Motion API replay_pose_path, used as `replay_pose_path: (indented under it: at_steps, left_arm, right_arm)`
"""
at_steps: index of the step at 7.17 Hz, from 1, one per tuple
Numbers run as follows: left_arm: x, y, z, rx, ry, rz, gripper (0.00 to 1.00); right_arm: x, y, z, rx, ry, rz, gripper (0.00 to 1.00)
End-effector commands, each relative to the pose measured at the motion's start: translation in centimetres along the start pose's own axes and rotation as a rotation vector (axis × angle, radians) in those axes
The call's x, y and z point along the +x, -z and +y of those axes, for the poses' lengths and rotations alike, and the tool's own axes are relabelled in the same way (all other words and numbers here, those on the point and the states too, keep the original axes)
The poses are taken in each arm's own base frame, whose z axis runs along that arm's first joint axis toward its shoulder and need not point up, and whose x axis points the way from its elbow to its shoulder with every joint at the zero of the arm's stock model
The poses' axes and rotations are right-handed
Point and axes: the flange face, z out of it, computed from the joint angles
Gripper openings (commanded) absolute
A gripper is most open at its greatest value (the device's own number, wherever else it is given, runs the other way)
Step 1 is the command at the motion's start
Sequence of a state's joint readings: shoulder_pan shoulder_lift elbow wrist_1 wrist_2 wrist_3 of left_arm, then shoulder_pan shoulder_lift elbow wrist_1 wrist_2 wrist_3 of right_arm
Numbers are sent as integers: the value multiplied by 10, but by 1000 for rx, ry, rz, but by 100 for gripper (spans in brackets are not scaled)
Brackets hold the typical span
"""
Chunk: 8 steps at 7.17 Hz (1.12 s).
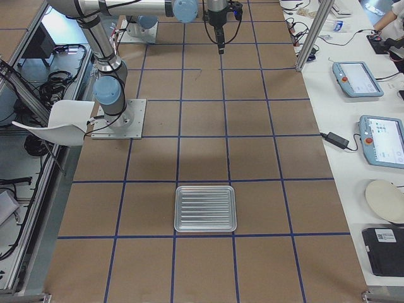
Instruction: Place bearing gear from tray to pile
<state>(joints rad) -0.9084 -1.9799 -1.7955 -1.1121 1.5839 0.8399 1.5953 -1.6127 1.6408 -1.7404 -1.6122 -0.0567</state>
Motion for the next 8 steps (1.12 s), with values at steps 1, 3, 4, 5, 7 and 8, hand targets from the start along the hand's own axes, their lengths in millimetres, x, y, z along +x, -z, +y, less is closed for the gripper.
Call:
replay_pose_path:
  at_steps: [1, 3, 4, 5, 7, 8]
  left_arm:
    - [2, 41, -13, 48, 61, -39, 100]
    - [41, 85, -34, 21, 149, -24, 100]
    - [78, 112, -46, 2, 201, -17, 100]
    - [119, 136, -54, -6, 210, -24, 100]
    - [227, 167, -66, 48, 181, -71, 100]
    - [293, 178, -60, 55, 119, -92, 100]
  right_arm:
    - [2, -1, 0, -2, -4, 1, 100]
    - [2, -1, 0, -2, -4, 1, 100]
    - [2, -1, 0, -4, -4, 0, 100]
    - [2, -2, 0, -5, -4, -1, 100]
    - [2, -2, 0, -4, -6, -1, 100]
    - [2, -1, 0, 0, -4, -1, 100]
